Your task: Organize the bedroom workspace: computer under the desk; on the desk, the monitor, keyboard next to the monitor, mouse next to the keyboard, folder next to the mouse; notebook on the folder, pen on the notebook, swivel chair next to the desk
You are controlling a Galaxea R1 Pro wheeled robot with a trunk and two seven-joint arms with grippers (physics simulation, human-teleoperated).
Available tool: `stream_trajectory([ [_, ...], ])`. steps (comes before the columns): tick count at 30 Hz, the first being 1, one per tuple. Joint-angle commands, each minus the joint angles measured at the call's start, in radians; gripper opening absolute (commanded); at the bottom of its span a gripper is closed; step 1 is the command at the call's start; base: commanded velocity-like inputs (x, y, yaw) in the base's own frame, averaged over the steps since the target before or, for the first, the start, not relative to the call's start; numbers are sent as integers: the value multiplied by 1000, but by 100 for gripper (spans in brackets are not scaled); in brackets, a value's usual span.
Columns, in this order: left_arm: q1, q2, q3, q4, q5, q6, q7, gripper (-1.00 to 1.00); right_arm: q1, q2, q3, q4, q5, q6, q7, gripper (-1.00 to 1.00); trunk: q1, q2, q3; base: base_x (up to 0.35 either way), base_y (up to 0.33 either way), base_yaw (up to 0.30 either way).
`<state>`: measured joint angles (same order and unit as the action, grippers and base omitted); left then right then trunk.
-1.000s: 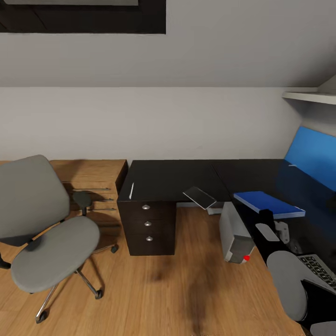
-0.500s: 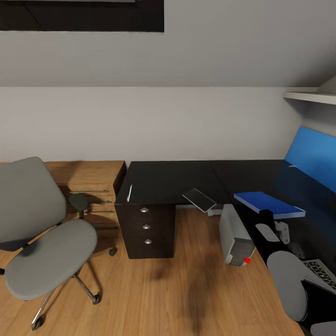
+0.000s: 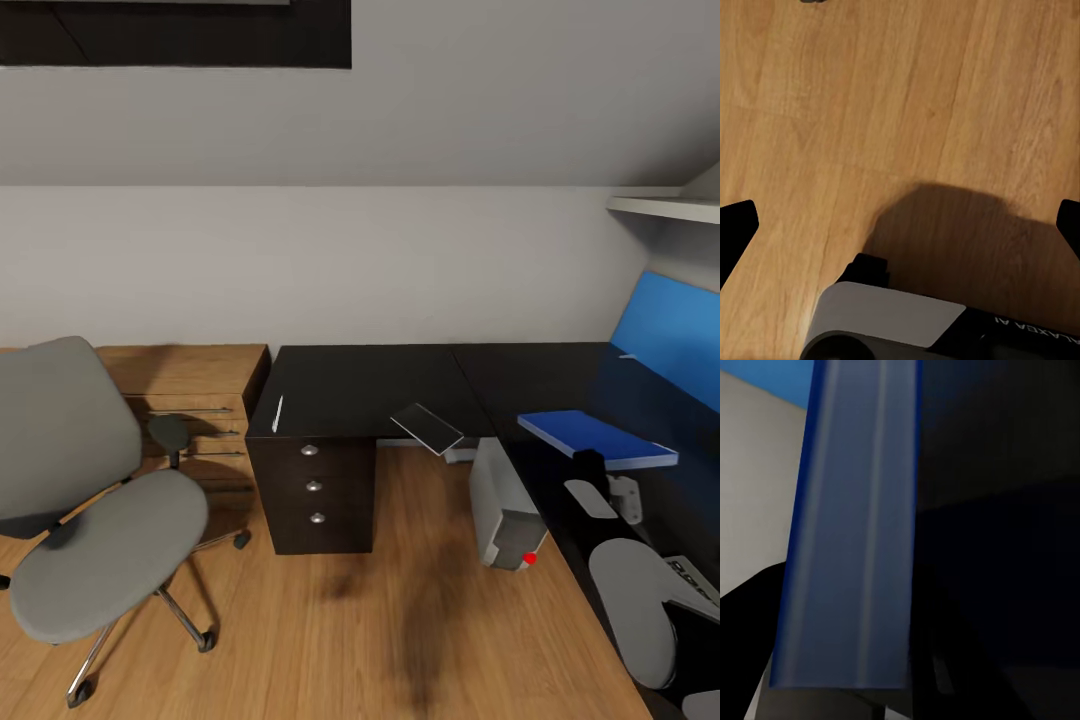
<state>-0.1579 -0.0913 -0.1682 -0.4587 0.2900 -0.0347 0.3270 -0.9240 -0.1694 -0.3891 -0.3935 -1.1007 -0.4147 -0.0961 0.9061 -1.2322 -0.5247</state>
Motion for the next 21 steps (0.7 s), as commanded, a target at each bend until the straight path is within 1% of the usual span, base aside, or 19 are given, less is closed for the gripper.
stream_trajectory([
  [1, -1, 1, -8, 0, 11, -4, 7, 100, -1, -1, 1, -1, -7, -3, -2, -100, 0, -1, -1, 0, 0, 0],
  [6, -1, 1, -8, 0, 11, -4, 7, 100, -1, -2, 1, -1, -7, -3, -1, -100, 0, -1, -1, 15, 4, 0],
  [12, 0, 1, -8, 0, 11, -4, 7, 100, -1, 4, 1, -1, -10, -3, 1, -100, 0, -1, -1, 169, 70, 0],
  [18, 0, 1, -8, 0, 11, -4, 7, 100, -1, 3, 1, -1, -13, 2, 1, -100, 0, -1, -1, 19, 8, 0],
  [20, 0, 1, -8, 0, 11, -4, 7, 100, -1, 3, 1, -1, -25, 2, 1, -100, 0, -1, -1, 3, 1, 0],
  [21, -1, 1, -8, 0, 11, -4, 7, 100, -1, 3, 1, -1, -51, 3, 0, -100, 0, -1, -1, 2, 1, 0],
])
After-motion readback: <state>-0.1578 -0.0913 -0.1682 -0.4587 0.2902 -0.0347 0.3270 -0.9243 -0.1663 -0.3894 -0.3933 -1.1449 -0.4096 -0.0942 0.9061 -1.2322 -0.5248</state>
